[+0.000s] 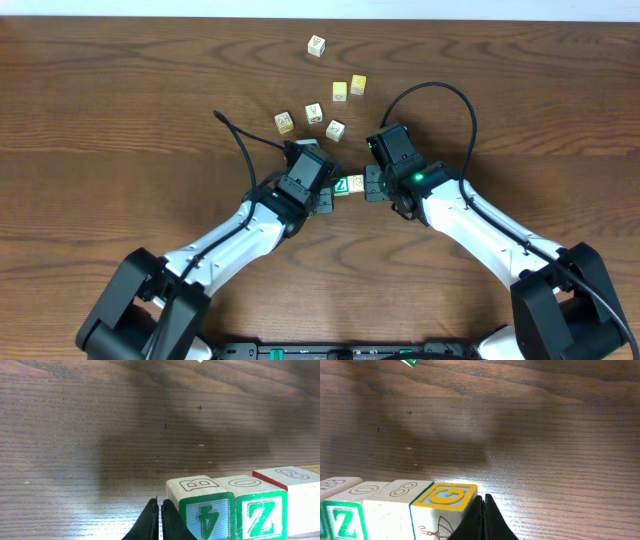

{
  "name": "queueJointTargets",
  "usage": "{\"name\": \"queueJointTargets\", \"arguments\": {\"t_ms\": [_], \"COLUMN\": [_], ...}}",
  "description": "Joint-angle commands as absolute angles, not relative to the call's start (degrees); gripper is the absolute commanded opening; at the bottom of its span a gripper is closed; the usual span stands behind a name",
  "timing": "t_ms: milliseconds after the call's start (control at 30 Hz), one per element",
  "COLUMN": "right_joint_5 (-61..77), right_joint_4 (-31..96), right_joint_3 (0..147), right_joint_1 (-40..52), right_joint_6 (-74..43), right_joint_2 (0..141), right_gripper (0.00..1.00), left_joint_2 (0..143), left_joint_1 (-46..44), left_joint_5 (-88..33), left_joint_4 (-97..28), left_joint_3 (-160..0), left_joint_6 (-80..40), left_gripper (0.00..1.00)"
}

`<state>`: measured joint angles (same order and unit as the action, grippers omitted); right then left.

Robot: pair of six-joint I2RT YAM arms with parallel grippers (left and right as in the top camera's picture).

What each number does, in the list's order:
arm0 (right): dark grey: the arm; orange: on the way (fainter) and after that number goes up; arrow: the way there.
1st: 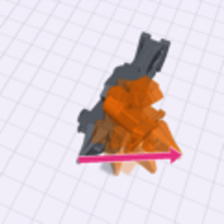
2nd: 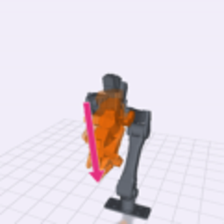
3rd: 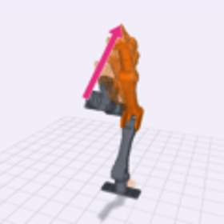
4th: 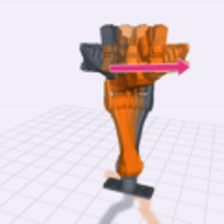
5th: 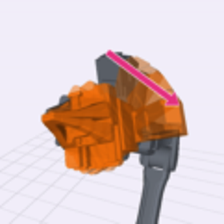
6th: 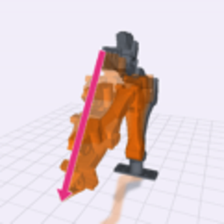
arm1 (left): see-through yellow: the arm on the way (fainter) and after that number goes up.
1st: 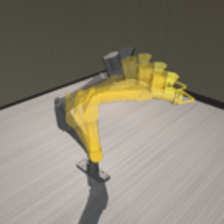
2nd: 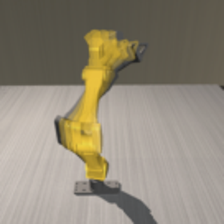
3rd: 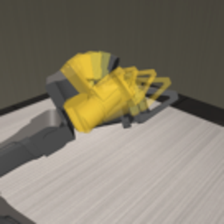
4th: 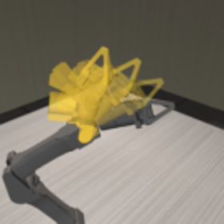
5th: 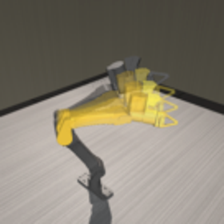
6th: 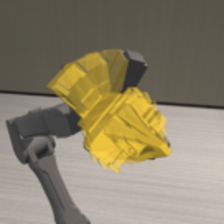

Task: Lift 4 blocks

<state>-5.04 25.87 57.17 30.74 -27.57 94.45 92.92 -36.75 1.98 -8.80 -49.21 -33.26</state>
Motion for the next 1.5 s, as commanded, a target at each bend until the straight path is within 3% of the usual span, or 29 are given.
{"name": "queueJointTargets", "arguments": {"t_ms": [0, 1467], "right_joint_5": [15.7, 16.9], "right_joint_4": [22.2, 19.3], "right_joint_3": [58.9, 58.9], "right_joint_1": [36.1, 36.1], "right_joint_6": [-28.2, -28.0], "right_joint_2": [94.8, 98.7], "right_gripper": [0.01, 0.01], "left_joint_2": [92.9, 94.3], "left_joint_1": [-42.0, -42.2], "left_joint_5": [-14.4, -14.3], "left_joint_4": [-4.1, -3.1], "left_joint_3": [-53.5, -53.5], "left_joint_6": [-33.5, -33.5], "left_gripper": [0.07, 0.07]}}
